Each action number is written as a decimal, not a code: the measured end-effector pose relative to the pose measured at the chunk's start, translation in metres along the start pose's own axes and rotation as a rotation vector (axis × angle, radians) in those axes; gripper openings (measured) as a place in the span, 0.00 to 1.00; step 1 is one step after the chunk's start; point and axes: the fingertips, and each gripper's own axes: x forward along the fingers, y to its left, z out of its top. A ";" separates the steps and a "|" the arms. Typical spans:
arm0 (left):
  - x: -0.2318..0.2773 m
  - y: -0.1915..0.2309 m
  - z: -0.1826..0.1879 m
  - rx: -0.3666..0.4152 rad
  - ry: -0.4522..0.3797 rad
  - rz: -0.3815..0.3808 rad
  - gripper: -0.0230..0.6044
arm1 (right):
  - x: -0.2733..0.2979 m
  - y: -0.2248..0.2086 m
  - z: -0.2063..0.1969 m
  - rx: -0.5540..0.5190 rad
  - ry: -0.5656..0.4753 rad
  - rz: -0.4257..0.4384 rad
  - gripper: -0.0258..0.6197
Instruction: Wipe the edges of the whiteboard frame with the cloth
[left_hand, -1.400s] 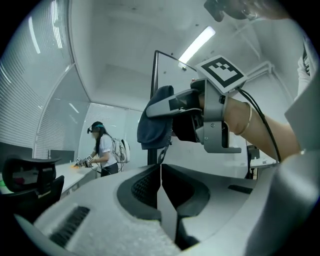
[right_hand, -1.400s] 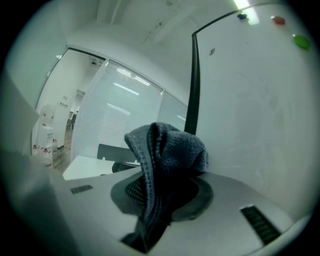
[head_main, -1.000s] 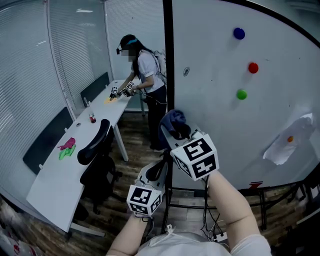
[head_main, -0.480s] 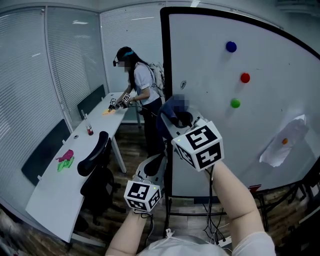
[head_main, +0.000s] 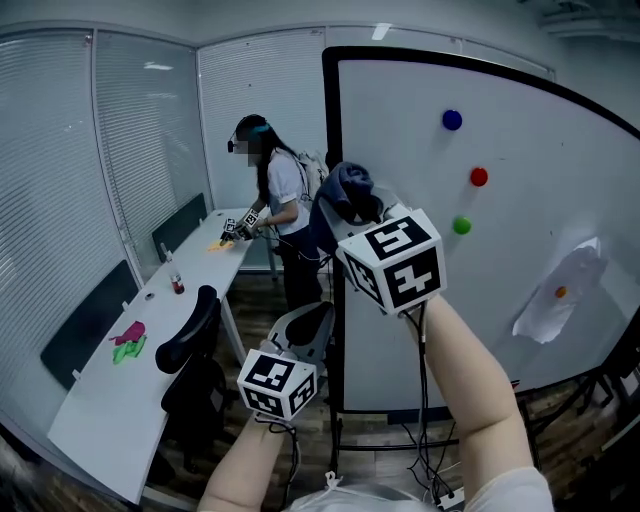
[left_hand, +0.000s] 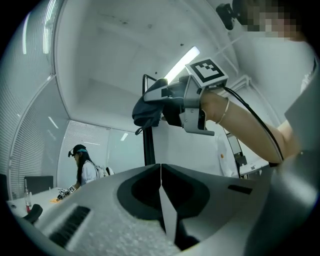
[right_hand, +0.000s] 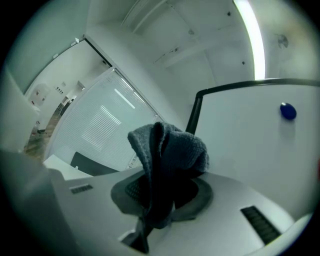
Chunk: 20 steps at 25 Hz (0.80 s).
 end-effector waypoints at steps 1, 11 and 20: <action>0.000 0.001 0.005 0.004 -0.006 0.001 0.07 | 0.002 -0.002 0.006 0.004 -0.002 -0.003 0.16; 0.007 -0.003 0.040 0.033 -0.028 -0.036 0.07 | 0.013 -0.035 0.075 -0.063 -0.042 -0.096 0.16; 0.019 -0.008 0.054 0.039 -0.033 -0.099 0.07 | 0.031 -0.054 0.129 -0.129 -0.050 -0.165 0.16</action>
